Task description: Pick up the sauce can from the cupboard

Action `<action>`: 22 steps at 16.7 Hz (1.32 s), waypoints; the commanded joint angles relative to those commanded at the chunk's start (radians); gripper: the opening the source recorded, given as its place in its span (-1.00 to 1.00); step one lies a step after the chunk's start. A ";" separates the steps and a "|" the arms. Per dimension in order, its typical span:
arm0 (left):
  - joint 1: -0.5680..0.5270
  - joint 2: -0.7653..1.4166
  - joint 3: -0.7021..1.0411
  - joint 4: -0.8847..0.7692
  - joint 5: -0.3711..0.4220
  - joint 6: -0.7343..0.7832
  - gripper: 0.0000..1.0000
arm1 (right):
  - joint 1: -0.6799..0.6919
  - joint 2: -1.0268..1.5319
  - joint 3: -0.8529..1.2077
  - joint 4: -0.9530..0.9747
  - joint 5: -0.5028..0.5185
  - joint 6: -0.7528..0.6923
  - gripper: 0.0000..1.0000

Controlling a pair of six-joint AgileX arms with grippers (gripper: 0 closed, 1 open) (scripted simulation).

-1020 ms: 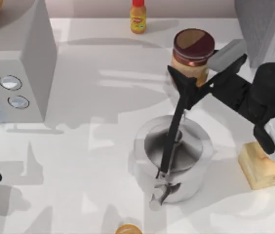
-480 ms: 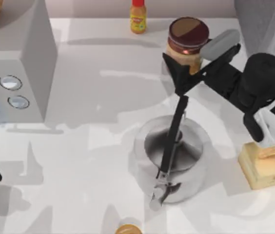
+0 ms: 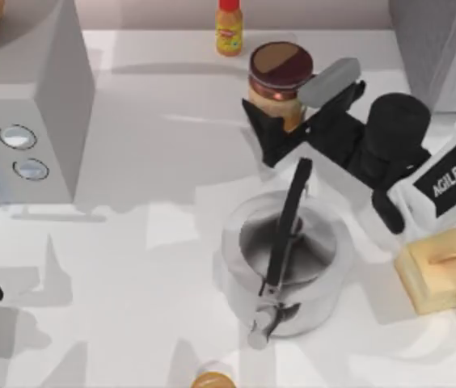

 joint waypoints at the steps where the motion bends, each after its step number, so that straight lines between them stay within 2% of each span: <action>1: 0.000 0.000 0.000 0.000 0.000 0.000 1.00 | 0.000 0.000 0.000 0.000 0.000 0.000 -1.00; 3: 0.000 0.000 0.000 0.000 0.000 0.000 1.00 | 0.000 0.000 0.000 0.000 0.000 0.000 -1.00; 16: 0.000 0.000 0.000 0.000 0.000 0.000 1.00 | 0.000 0.000 0.000 0.000 0.000 0.000 0.96; 22: 0.000 0.000 0.000 0.000 0.000 0.000 1.00 | 0.000 0.000 0.000 0.000 0.000 0.000 1.00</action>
